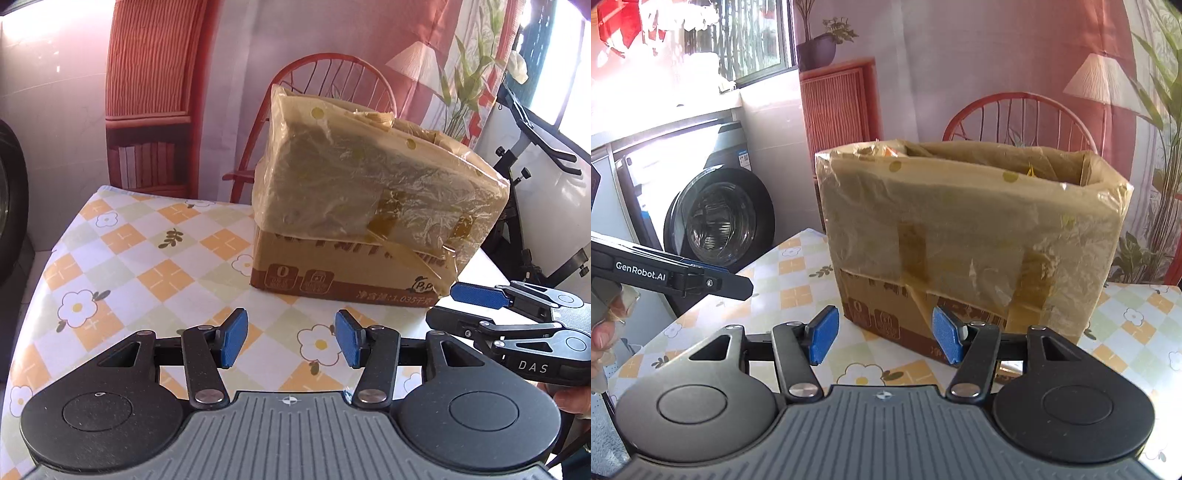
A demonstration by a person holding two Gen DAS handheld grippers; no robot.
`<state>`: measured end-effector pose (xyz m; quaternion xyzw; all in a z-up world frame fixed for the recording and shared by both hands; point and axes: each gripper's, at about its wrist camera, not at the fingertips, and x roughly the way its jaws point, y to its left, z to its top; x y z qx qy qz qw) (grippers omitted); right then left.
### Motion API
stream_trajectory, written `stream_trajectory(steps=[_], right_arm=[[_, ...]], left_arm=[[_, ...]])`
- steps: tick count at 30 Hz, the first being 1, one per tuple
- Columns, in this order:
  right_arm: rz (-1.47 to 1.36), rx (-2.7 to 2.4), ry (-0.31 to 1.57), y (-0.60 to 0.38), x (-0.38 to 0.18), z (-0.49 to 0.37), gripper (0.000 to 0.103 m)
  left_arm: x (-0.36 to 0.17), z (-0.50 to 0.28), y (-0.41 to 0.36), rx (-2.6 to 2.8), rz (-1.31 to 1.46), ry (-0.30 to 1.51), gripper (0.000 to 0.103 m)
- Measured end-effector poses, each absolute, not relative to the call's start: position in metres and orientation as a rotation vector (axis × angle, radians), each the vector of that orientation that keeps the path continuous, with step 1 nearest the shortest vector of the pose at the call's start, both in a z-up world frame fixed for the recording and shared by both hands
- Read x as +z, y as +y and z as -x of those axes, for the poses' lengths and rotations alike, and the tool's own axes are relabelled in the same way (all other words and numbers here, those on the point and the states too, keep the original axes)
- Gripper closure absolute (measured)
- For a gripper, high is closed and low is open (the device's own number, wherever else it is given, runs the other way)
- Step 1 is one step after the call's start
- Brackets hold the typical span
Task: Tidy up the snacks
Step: 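Grasp the blue-printed white candy packet with the left tool, then carry the white candy packet with the left tool over the box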
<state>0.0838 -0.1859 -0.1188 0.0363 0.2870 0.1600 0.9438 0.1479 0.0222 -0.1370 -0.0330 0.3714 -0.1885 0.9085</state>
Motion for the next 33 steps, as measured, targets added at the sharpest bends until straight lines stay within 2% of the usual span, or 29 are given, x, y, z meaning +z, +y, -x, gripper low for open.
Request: stream_trajectory(steps=[10,25,29,33], right_arm=[[0.043,0.442,0.807,-0.157,-0.174,-0.077,0.044],[0.112,0.606,0.899,-0.128,-0.211,-0.081,0.044],[0.102,0.628,0.891,-0.128,-0.213,-0.081,0.042],[0.089,0.628,0.879,-0.132,-0.213,-0.081,0.053]], left_arm=[[-0.197,-0.140,0.022,-0.411,0.162,0.935,0.050],[-0.233,-0.143,0.008,-0.464,0.209,1.039,0.051],[-0.236,-0.143,0.004,-0.511,0.211,1.045,0.062],[-0.234,-0.143,0.002,-0.526,0.199,1.031,0.066]])
